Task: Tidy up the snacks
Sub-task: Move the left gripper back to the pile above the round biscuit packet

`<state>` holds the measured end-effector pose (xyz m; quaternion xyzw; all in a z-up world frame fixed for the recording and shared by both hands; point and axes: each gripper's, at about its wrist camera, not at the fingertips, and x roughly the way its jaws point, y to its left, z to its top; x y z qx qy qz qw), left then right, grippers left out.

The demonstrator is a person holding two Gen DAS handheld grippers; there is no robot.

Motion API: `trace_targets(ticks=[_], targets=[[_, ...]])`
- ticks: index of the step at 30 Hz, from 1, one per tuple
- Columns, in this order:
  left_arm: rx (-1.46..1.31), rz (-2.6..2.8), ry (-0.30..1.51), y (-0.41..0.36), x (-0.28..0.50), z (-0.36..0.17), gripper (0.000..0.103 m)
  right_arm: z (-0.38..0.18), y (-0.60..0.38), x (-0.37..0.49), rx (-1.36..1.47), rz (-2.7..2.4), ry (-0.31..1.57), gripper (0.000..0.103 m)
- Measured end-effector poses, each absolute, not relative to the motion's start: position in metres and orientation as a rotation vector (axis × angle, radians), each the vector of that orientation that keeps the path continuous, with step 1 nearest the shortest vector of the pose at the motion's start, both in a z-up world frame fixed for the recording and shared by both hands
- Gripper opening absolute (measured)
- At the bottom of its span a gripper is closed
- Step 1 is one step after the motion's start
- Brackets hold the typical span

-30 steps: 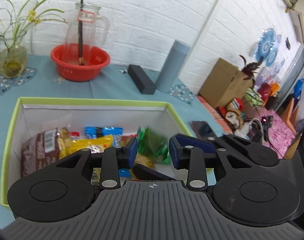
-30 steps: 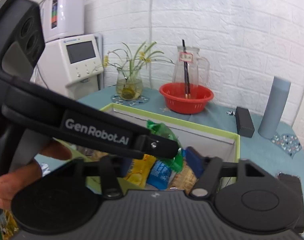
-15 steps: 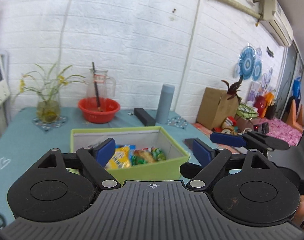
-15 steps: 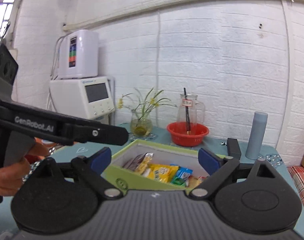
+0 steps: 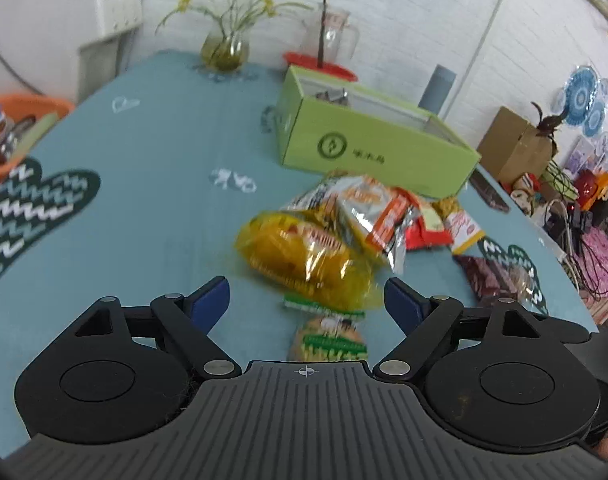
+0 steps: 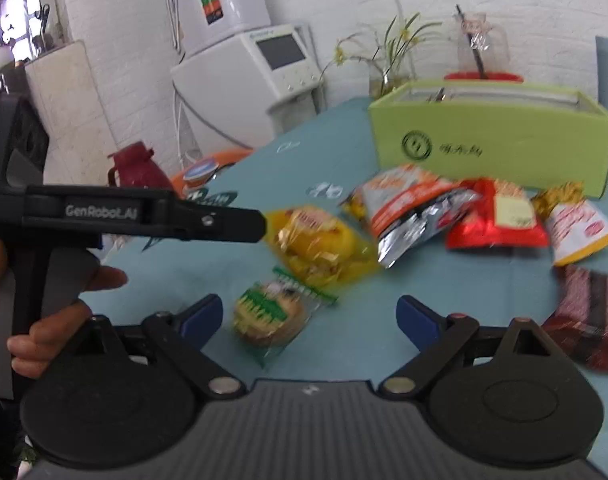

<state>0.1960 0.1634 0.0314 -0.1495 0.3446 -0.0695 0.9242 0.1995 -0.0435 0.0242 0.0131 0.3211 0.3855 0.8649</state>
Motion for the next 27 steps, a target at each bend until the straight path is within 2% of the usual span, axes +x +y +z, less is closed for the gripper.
trace_targets(ticks=[2,7,9,11,13,21,24,26,27], targets=[[-0.318,-0.156,0.748,0.165,0.196,0.022,0.06,0.017,-0.025,0.193,-0.026,0.827,0.686,0.093],[-0.257,-0.172,0.775,0.158,0.197,0.016,0.055,0.013,0.004,0.187,-0.127,0.827,0.652,0.094],[-0.251,-0.187,0.793,0.155,0.201,0.012,0.048,0.012,0.011,0.185,-0.154,0.822,0.641,0.094],[-0.256,-0.222,0.802,0.153,0.203,0.01,0.034,0.012,0.014,0.182,-0.199,0.824,0.631,0.094],[-0.251,-0.275,0.809,0.148,0.202,0.011,0.026,0.012,0.011,0.178,-0.203,0.838,0.629,0.093],[-0.249,-0.396,0.844,0.105,0.198,0.011,0.025,0.012,-0.034,0.171,-0.202,0.752,0.649,0.093],[-0.207,-0.381,0.832,0.087,0.199,0.012,0.036,0.01,-0.054,0.17,-0.182,0.692,0.641,0.092],[-0.195,-0.362,0.832,0.083,0.199,0.015,0.05,0.016,-0.073,0.168,-0.159,0.638,0.618,0.092],[-0.19,-0.352,0.828,0.082,0.198,0.016,0.054,0.021,-0.087,0.166,-0.138,0.619,0.595,0.092]])
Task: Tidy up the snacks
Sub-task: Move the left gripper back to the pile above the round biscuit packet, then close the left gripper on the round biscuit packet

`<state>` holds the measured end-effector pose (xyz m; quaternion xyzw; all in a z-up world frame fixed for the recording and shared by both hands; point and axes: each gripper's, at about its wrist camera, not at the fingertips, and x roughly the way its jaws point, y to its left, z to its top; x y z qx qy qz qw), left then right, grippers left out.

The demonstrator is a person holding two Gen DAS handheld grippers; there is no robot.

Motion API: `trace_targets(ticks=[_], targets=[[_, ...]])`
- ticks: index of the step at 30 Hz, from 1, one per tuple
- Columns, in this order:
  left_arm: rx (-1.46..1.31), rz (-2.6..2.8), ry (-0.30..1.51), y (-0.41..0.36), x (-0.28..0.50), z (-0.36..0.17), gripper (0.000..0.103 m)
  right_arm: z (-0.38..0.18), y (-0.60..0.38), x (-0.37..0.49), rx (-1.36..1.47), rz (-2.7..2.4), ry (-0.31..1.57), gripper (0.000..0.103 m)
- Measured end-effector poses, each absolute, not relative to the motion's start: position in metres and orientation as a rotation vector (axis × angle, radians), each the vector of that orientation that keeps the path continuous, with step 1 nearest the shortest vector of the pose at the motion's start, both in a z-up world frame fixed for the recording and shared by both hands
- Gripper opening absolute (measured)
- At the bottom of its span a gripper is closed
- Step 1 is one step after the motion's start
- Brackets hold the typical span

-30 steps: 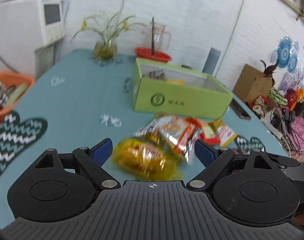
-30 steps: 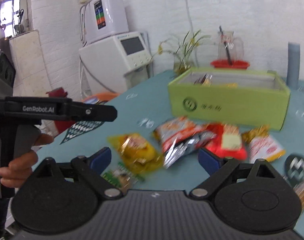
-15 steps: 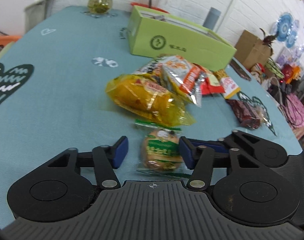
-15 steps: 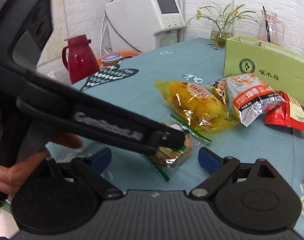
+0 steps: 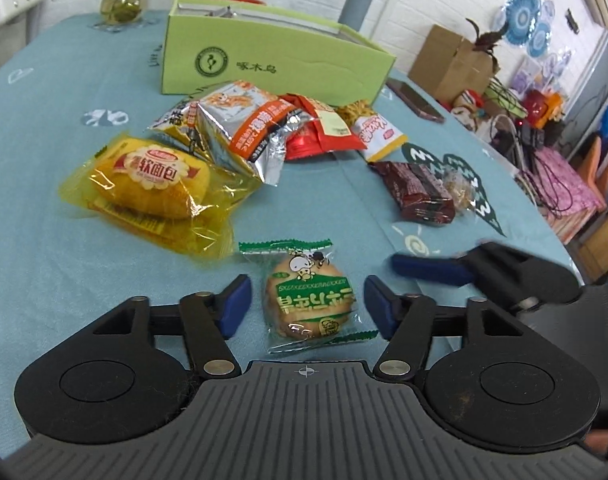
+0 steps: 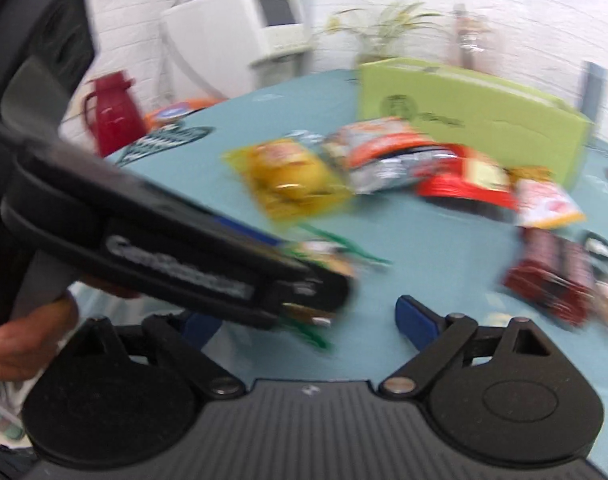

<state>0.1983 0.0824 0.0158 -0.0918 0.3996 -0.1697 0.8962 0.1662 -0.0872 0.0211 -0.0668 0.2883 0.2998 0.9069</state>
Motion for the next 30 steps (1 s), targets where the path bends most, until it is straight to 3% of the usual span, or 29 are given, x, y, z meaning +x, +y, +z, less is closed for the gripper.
trace_targets(ticks=[2,10,21,30], targets=[[-0.198,-0.334,0.798,0.084,0.195,0.019,0.06,0.028,-0.114,0.169,-0.114,0.565,0.592,0.092],[-0.198,-0.329,0.812,0.077,0.201,0.023,0.061,0.034,-0.183,0.197,0.076,0.382,0.596,0.092],[-0.149,-0.319,0.822,0.068,0.202,0.017,0.063,0.025,-0.226,0.25,0.117,0.061,0.589,0.092],[-0.145,-0.319,0.822,0.071,0.201,0.014,0.065,0.035,-0.163,0.232,0.095,0.345,0.613,0.092]])
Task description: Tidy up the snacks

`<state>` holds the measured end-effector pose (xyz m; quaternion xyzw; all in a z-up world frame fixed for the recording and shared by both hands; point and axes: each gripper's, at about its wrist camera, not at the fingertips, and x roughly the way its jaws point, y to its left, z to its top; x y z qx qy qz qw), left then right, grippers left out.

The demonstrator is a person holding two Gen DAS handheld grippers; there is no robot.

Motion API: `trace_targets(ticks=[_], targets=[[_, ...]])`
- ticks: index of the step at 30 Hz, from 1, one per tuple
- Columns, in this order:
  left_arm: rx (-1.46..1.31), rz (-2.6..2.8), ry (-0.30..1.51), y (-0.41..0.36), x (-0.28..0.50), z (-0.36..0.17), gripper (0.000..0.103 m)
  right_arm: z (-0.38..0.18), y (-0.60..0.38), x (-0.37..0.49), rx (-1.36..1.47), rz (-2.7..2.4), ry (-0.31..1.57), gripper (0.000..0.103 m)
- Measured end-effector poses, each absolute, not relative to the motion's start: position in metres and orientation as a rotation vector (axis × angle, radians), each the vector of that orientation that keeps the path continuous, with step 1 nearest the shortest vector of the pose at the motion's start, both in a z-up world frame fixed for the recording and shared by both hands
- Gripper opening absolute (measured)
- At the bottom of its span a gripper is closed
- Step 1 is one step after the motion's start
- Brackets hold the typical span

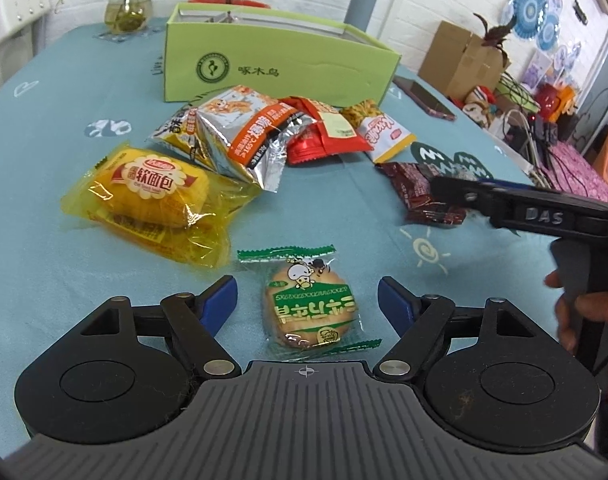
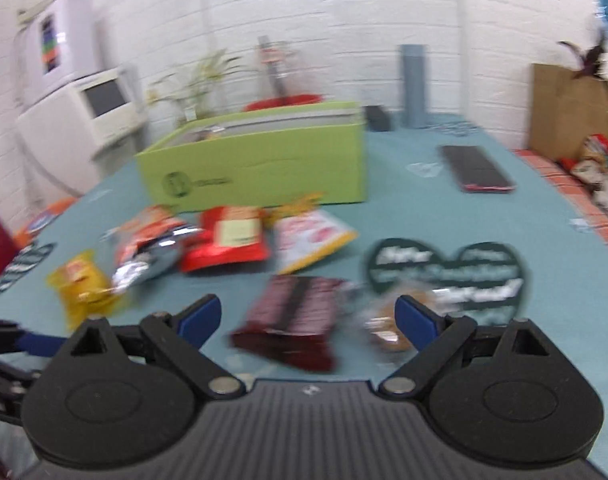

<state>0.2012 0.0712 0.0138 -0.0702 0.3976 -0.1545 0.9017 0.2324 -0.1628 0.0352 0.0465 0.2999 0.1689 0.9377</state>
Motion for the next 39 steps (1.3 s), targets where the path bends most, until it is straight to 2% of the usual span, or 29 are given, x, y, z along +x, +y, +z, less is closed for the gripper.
trace_targets(ticks=[10,19,21,22,23,24,26,27,28,39], targets=[[-0.141,-0.342,0.817,0.072,0.195,0.011,0.065,0.009,-0.127,0.266,-0.083,0.274,0.685,0.093],[-0.057,-0.306,0.798,0.057,0.193,0.007,0.065,0.009,-0.139,0.263,-0.088,0.28,0.687,0.093],[-0.018,-0.286,0.789,0.05,0.193,0.006,0.058,0.01,-0.137,0.262,-0.096,0.316,0.69,0.093],[0.019,-0.269,0.779,0.046,0.192,0.006,0.038,0.01,-0.135,0.259,-0.098,0.355,0.679,0.09],[0.045,-0.263,0.772,0.044,0.19,0.006,0.033,0.01,-0.132,0.253,-0.105,0.372,0.666,0.086],[0.039,-0.27,0.777,0.044,0.189,0.006,0.03,0.012,-0.133,0.249,-0.094,0.392,0.659,0.075],[-0.02,-0.326,0.796,0.05,0.189,0.009,0.03,0.015,-0.14,0.242,-0.032,0.434,0.662,0.07],[-0.058,-0.351,0.799,0.053,0.189,0.012,0.03,0.015,-0.143,0.238,-0.017,0.442,0.662,0.06],[-0.093,-0.379,0.794,0.057,0.188,0.016,0.03,0.015,-0.146,0.235,-0.008,0.439,0.66,0.056],[-0.109,-0.453,0.7,0.059,0.216,0.065,0.03,0.044,-0.175,0.233,0.127,0.456,0.572,0.056]])
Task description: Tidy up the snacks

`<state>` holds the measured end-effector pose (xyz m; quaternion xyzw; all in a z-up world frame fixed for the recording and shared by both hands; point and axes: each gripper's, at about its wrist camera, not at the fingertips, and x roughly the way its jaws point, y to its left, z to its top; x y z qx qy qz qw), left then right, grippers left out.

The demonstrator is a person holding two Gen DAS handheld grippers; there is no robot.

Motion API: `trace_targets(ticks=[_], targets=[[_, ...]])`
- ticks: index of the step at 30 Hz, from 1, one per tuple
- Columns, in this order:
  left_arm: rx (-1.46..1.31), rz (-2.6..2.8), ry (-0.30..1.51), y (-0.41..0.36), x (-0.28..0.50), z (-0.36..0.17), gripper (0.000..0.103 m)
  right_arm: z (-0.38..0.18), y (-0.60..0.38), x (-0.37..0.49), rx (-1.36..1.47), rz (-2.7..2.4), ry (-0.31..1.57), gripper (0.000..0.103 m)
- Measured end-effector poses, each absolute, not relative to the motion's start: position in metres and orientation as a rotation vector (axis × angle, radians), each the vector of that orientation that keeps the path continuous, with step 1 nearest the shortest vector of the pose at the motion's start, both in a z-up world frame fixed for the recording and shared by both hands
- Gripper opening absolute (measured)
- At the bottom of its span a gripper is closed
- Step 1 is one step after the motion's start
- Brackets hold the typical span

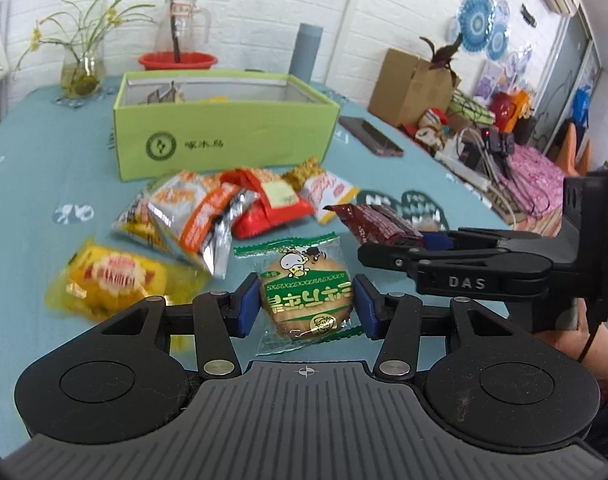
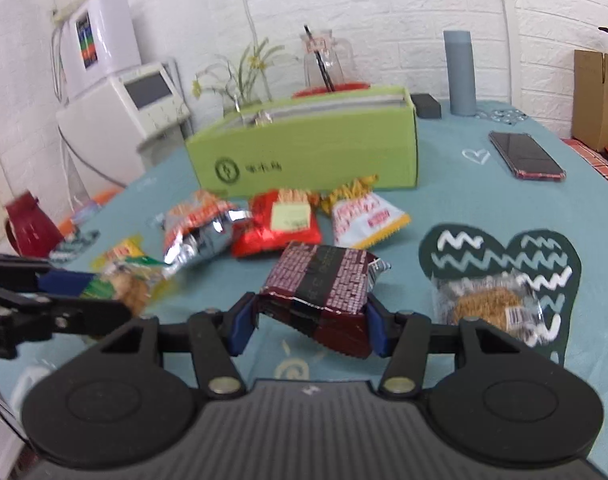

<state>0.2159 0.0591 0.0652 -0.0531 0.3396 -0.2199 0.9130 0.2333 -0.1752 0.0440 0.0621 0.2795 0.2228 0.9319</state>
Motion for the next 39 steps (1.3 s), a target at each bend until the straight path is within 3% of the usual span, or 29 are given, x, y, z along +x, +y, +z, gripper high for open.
trace_targets(ticks=[7,15,17,18,29,39], targets=[[-0.112,-0.453,0.636,0.061,0.3,0.106,0.031,0.095,-0.176,0.297,0.061,0.467,0.444,0.062],[-0.18,-0.403,0.645,0.059,0.434,0.121,0.03,0.121,-0.159,0.412,-0.038,0.419,0.422,0.061],[-0.147,-0.404,0.611,0.062,0.43,0.122,0.031,0.121,-0.169,0.401,-0.015,0.437,0.384,0.08],[-0.14,-0.408,0.597,0.065,0.423,0.122,0.031,0.119,-0.174,0.391,-0.007,0.442,0.371,0.103],[-0.141,-0.526,0.701,0.046,0.307,0.076,0.031,0.051,-0.181,0.275,0.037,0.469,0.55,0.103],[-0.007,-0.358,0.753,0.036,0.255,0.031,0.031,0.01,-0.155,0.252,0.029,0.422,0.686,0.102]])
